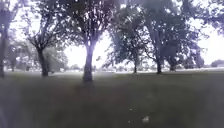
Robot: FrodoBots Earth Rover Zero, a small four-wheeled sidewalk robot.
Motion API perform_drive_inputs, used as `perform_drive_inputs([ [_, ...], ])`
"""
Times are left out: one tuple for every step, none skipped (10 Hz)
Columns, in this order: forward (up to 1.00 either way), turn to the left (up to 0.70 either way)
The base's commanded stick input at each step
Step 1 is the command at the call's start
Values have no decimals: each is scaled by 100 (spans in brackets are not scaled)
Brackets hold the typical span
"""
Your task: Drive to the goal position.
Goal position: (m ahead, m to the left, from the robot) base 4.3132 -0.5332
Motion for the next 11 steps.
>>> perform_drive_inputs([
  [70,0],
  [70,0],
  [70,0],
  [70,0],
  [70,0],
  [70,0],
  [70,0],
  [70,0],
  [70,0],
  [70,0],
  [70,0],
])
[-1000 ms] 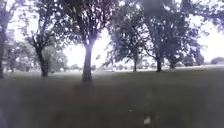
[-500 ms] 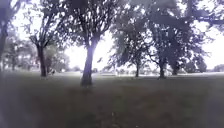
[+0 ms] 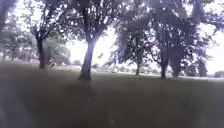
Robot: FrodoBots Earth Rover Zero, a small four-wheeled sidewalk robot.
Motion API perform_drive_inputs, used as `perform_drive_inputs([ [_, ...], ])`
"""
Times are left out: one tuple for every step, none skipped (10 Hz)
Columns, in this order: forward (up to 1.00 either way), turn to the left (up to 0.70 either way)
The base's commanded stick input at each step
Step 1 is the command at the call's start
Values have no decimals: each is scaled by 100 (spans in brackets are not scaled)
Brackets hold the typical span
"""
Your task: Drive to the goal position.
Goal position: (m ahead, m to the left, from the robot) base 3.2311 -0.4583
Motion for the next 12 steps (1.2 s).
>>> perform_drive_inputs([
  [70,0],
  [70,0],
  [70,0],
  [70,0],
  [70,0],
  [70,0],
  [70,0],
  [70,0],
  [70,0],
  [70,0],
  [70,0],
  [70,0],
])
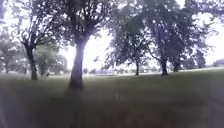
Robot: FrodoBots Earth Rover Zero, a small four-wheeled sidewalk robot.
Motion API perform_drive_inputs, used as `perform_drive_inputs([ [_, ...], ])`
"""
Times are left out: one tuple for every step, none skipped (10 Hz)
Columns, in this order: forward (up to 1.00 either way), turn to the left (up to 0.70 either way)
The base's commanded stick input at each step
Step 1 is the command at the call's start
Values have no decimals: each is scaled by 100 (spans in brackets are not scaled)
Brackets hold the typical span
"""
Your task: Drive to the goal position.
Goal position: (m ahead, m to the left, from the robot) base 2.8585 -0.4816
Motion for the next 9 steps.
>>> perform_drive_inputs([
  [70,0],
  [70,0],
  [70,0],
  [70,0],
  [70,0],
  [70,0],
  [70,0],
  [70,0],
  [70,0],
])
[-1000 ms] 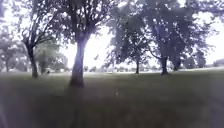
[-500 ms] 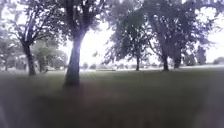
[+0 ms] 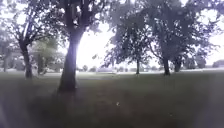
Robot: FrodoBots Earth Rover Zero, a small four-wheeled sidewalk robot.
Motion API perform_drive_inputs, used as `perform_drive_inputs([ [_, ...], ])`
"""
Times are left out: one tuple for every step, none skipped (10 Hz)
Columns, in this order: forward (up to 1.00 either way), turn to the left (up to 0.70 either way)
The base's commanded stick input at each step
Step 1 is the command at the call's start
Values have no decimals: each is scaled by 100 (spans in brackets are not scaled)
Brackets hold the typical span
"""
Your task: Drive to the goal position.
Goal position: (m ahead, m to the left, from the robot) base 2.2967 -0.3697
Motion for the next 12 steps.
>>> perform_drive_inputs([
  [70,0],
  [70,0],
  [70,0],
  [70,0],
  [70,0],
  [70,0],
  [70,0],
  [70,0],
  [70,0],
  [70,0],
  [70,0],
  [70,0],
])
